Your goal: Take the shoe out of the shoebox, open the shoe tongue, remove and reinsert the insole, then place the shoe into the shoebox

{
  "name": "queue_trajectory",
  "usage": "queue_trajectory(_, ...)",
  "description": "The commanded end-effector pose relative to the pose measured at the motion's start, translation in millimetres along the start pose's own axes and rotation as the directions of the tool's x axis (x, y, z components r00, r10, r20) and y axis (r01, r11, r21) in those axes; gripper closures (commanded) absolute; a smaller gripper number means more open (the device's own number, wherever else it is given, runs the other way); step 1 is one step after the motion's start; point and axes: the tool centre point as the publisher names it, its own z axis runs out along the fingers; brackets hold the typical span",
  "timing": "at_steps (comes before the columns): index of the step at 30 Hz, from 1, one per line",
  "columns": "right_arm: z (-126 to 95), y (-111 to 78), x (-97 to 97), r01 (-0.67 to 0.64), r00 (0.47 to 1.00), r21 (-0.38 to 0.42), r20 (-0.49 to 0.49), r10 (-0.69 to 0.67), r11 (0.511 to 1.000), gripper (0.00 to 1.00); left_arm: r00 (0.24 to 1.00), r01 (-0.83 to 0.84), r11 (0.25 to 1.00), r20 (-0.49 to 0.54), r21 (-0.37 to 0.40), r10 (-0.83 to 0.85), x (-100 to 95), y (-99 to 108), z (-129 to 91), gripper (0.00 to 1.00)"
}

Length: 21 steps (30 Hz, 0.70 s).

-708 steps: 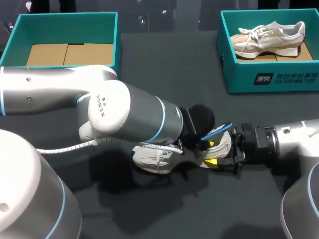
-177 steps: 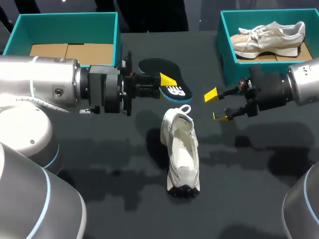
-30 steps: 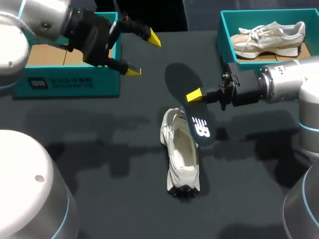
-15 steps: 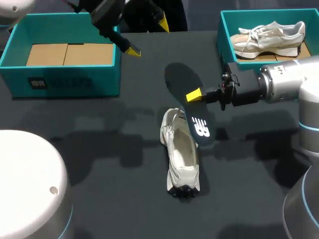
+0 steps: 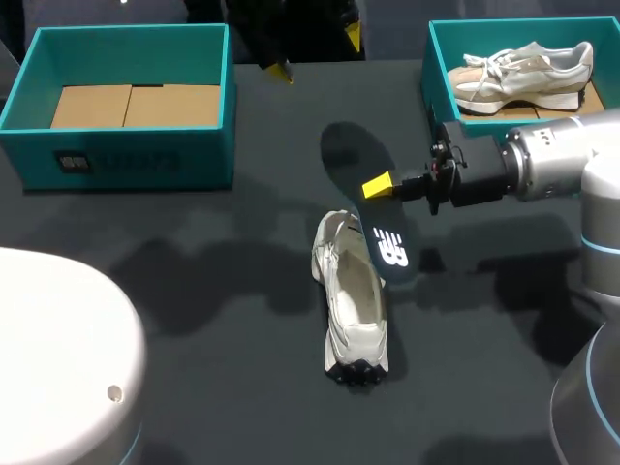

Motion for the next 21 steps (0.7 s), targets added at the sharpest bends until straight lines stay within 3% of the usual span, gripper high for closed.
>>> queue_trajectory(1, 1, -1.0, 0.2, -0.001, 1.0, -0.002, 0.003, 0.001, 1.0, 1.0, 0.954, -0.01, 1.0, -0.3, -0.016, 0.005, -5.7, -6, -3, 0.0)
queue_trajectory(14, 1, -1.0, 0.2, -0.001, 1.0, -0.002, 0.003, 0.001, 1.0, 1.0, 0.942, -0.012, 0.999, -0.337, -0.045, -0.004, -8.8, -20, -2, 0.0)
queue_trajectory(21, 1, -1.0, 0.2, -0.001, 1.0, -0.002, 0.003, 0.001, 1.0, 1.0, 0.93, 0.026, 0.999, -0.367, -0.038, -0.038, -13.7, -16, 8, 0.0)
